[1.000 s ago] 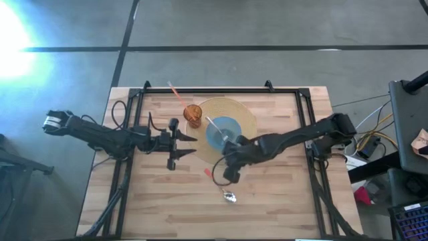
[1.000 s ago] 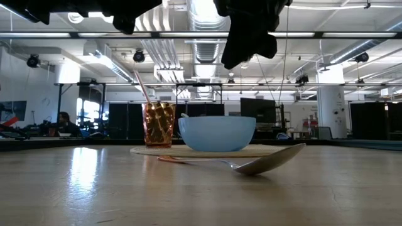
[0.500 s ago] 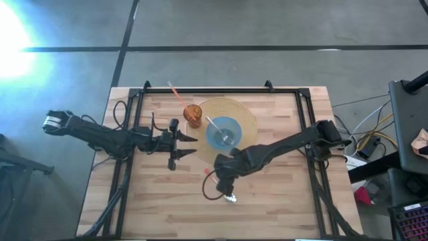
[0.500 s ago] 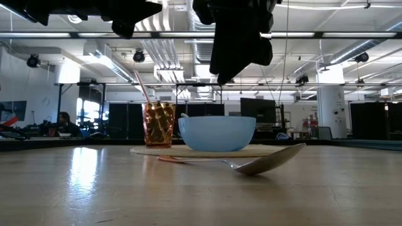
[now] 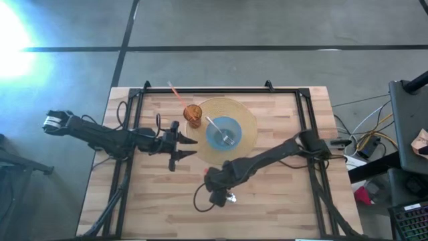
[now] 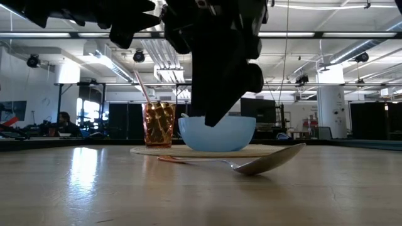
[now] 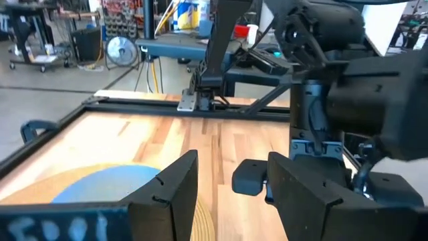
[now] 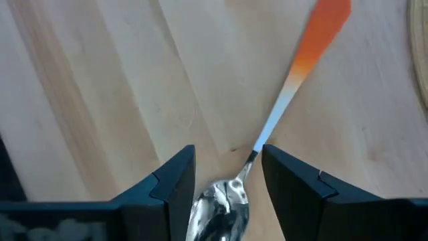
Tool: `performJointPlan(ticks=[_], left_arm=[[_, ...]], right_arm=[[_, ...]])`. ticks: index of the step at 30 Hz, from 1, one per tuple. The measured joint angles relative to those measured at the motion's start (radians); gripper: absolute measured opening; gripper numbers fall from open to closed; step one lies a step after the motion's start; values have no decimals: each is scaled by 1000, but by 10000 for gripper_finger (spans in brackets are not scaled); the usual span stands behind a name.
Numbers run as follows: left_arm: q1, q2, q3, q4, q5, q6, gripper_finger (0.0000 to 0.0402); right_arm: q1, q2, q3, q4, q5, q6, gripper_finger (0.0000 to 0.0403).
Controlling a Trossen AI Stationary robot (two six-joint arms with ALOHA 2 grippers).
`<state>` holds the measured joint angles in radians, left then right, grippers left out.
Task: Pick & Place Utensil
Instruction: Put the orange spoon into the blue bowl on the brown mat
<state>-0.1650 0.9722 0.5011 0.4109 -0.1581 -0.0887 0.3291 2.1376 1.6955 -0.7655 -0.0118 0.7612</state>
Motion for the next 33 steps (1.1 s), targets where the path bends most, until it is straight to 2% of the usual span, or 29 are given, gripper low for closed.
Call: performJointPlan(ticks=[6,27,33], left_arm=[[0,0,-2,-28,0,-22,175],[0,0,-11,-26,0,-39,174],[0,0,-11,-22,0,-39,175]], right_arm=[[1,44,49,-43,12,-4,167],[-7,122,33,-42,46,-5,166],[-8,124,18,-65,128,-1,143]])
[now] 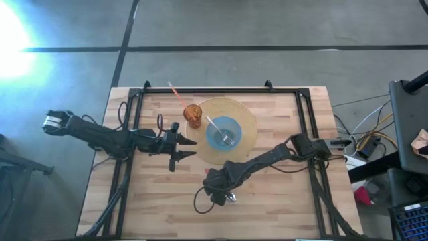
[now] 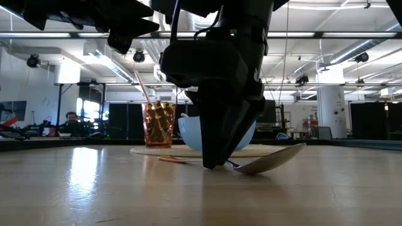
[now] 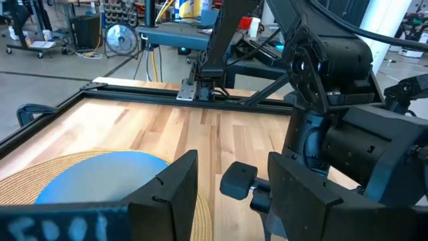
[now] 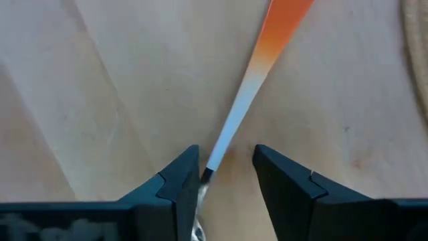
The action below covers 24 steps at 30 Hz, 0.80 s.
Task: Pick & Place Utensil
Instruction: Put the orange spoon into the blue bowl on the brown mat
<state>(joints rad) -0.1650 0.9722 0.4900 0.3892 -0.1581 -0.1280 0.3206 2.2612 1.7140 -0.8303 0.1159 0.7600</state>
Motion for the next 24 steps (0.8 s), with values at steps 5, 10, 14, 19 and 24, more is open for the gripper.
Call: performJointPlan(ticks=[5,10,14,19,24], left_arm=[[0,0,0,1,0,0,174],[0,0,0,0,0,6,174],[0,0,0,-1,0,7,175],[0,0,0,-1,0,7,175],[0,0,0,-1,0,8,174]], right_arm=[[-1,-1,-15,-1,25,26,107],[-2,-1,-19,-6,41,31,63],[-2,-1,-20,-9,45,-2,29],[-2,0,-20,-9,45,-47,15],[6,-13,-22,-6,47,-85,14]])
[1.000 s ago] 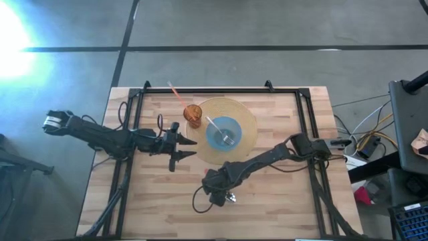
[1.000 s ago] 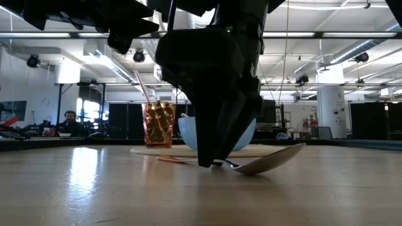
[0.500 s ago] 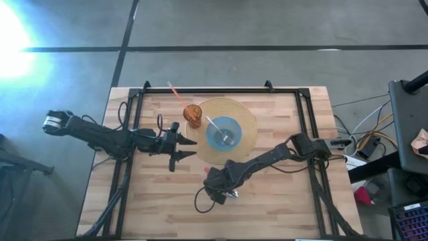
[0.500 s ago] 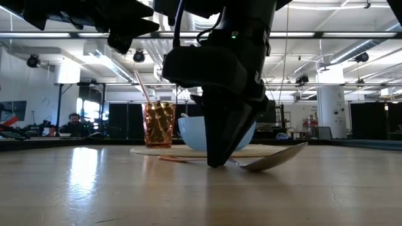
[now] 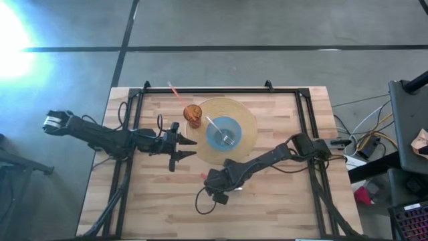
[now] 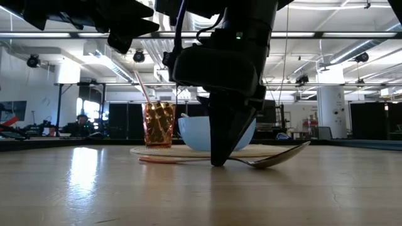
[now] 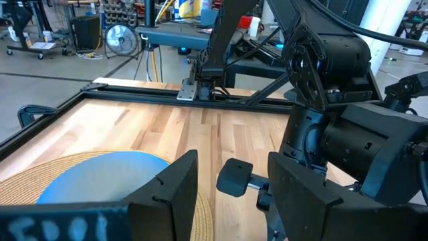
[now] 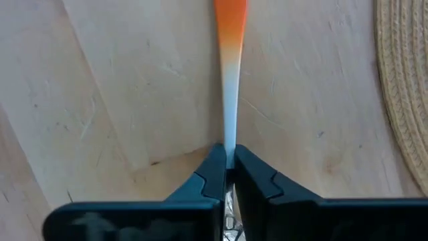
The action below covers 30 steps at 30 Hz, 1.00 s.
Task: Pick & Place Utensil
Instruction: Put the orange spoon into the blue bowl on the brown mat
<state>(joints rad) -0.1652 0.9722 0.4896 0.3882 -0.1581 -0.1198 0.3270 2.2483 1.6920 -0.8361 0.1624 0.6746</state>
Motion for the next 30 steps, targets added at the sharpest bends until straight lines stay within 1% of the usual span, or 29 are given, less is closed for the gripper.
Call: performJointPlan(ticks=[5,11,16,22,30], left_arm=[[0,0,0,-1,0,1,175],[0,-1,0,1,0,-2,174],[0,-4,0,4,0,-6,175],[0,-4,0,5,0,-6,174],[0,-4,0,8,-13,-7,174]], right_arm=[[13,-32,-6,-35,8,-32,14],[23,-76,-4,-82,51,-76,13],[28,-100,-5,-93,57,-103,13],[28,-145,-15,-156,148,-102,13],[29,-237,-53,-161,219,-101,13]])
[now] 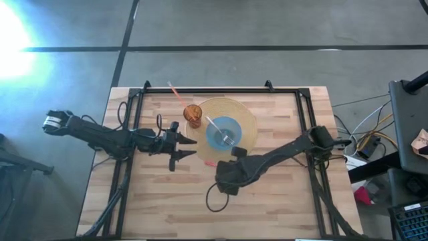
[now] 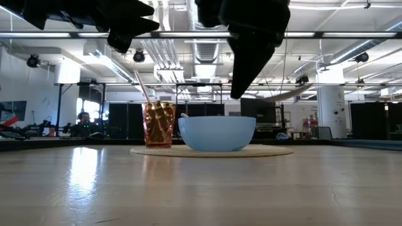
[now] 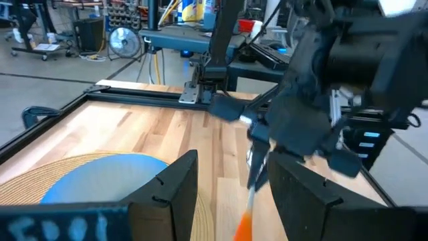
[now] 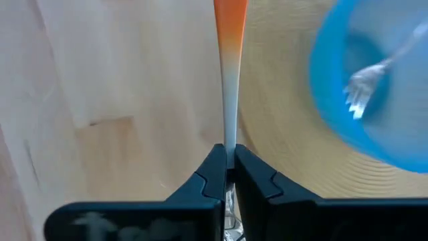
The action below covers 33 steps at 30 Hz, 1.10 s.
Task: Pick & Place Utensil
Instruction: Put the orange spoon into the blue bowl on the brown mat
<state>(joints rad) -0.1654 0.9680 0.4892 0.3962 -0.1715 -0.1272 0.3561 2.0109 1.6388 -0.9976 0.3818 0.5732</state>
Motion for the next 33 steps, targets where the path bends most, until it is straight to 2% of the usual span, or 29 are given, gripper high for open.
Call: performJointPlan(ticks=[4,11,17,28,33], left_arm=[[0,0,0,1,-12,-1,174],[0,0,0,21,-14,-1,175],[0,3,0,56,-77,-6,175],[0,6,0,91,-129,2,175],[1,24,0,130,-144,22,175]], right_arm=[[0,-84,-68,0,59,13,13],[0,-274,-250,16,215,128,13],[1,-448,-432,107,332,217,13],[1,-679,-766,574,471,137,13],[1,-722,-888,920,495,4,13]])
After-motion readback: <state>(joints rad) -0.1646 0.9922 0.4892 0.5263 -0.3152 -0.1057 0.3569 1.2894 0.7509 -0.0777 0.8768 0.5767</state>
